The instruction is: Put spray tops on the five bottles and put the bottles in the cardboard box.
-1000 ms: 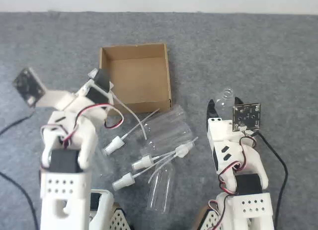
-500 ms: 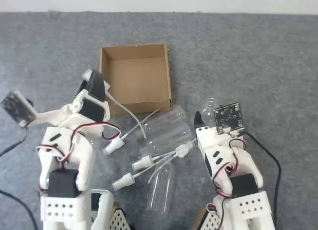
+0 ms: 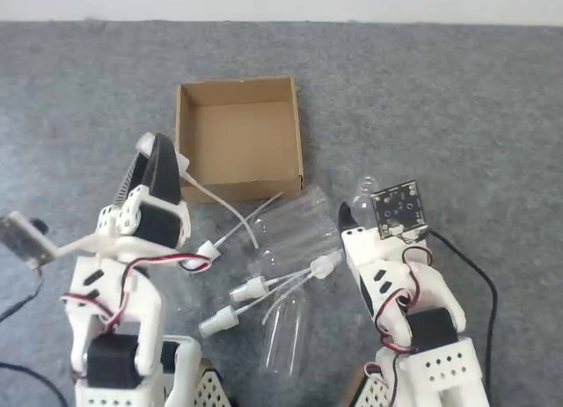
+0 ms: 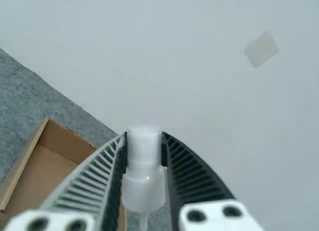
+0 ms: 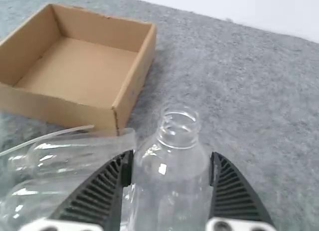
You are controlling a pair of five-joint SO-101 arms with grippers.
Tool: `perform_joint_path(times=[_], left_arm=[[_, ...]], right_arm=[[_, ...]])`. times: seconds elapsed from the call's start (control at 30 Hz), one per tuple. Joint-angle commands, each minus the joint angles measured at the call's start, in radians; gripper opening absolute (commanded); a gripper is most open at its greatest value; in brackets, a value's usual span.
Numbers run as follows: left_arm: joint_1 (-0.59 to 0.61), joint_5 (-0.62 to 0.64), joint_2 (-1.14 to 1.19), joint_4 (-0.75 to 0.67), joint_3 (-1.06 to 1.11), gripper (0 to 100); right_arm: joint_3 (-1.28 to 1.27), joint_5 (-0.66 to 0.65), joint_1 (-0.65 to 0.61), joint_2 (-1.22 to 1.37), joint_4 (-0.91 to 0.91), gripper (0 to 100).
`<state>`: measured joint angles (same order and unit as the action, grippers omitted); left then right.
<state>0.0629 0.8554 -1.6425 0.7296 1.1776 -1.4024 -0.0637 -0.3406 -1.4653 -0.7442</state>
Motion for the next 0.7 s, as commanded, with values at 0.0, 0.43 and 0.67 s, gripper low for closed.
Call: perform_joint_path(times=[0.0,0.43,0.67], left_arm=[[0.003,-0.011,-0.051,-0.034,-0.002,1],[0.005,-0.012,-0.173,-0.035,0.028,1],[0.005,-0.006,-0.175,-0.15,0.067,1]], right_arm=[[0.094,-0.017,-0.053,-0.025,-0.044,13.2],[0.097,-0.123,-0.133,-0.025,-0.09,13.2],[0.098,-0.123,-0.142,-0.028,-0.091,13.2]])
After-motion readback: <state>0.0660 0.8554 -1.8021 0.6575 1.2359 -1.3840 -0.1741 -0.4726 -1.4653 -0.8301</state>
